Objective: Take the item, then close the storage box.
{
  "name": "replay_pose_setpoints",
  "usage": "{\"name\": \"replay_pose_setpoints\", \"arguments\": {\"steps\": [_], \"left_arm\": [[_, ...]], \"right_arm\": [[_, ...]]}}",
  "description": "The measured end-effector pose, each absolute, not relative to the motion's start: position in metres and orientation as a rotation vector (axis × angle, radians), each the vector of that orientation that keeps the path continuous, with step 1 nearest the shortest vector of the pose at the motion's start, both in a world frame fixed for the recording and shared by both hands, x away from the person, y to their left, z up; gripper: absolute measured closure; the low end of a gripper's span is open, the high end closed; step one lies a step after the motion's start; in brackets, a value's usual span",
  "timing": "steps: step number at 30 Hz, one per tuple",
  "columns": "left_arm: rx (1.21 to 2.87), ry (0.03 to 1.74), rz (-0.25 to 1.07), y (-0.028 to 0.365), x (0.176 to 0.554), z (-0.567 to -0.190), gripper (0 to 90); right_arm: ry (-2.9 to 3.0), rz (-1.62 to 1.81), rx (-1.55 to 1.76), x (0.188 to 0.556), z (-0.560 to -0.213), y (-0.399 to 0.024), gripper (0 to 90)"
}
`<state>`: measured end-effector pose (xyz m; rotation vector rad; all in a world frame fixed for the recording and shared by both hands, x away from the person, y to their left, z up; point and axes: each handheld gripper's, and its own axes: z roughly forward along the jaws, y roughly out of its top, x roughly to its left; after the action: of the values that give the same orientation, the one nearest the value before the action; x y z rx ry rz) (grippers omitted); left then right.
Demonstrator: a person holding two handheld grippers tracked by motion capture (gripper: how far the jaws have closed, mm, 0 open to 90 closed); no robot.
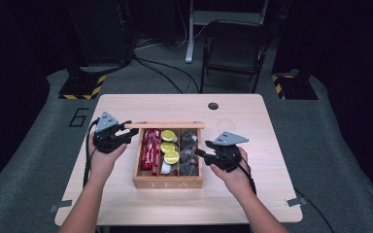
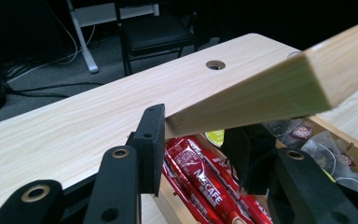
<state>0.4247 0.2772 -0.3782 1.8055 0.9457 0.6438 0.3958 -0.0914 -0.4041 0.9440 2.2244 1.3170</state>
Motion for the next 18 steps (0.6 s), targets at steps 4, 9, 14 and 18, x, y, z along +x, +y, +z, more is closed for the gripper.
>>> {"name": "replay_pose_setpoints", "arguments": {"steps": [4,9,14,18], "left_arm": [[1.799,0.95,0.645,0.277,0.424,-0.379,59.0],[1.797,0.95,0.636,0.277,0.424,-0.379,58.8],[1.796,0.951,0.63,0.278,0.424,-0.38,58.7],[1.796,0.952,0.629,0.278,0.424,-0.38,58.7]], "right_arm": [[2.241,1.325,0.93,0.396,-0.41,-0.088,52.0],[2.276,1.308,0.954,0.398,-0.418,-0.082,50.1],[2.316,1.29,0.929,0.4,-0.423,-0.076,50.1],[2.331,1.261,0.923,0.404,-0.428,-0.069,47.5]]}}
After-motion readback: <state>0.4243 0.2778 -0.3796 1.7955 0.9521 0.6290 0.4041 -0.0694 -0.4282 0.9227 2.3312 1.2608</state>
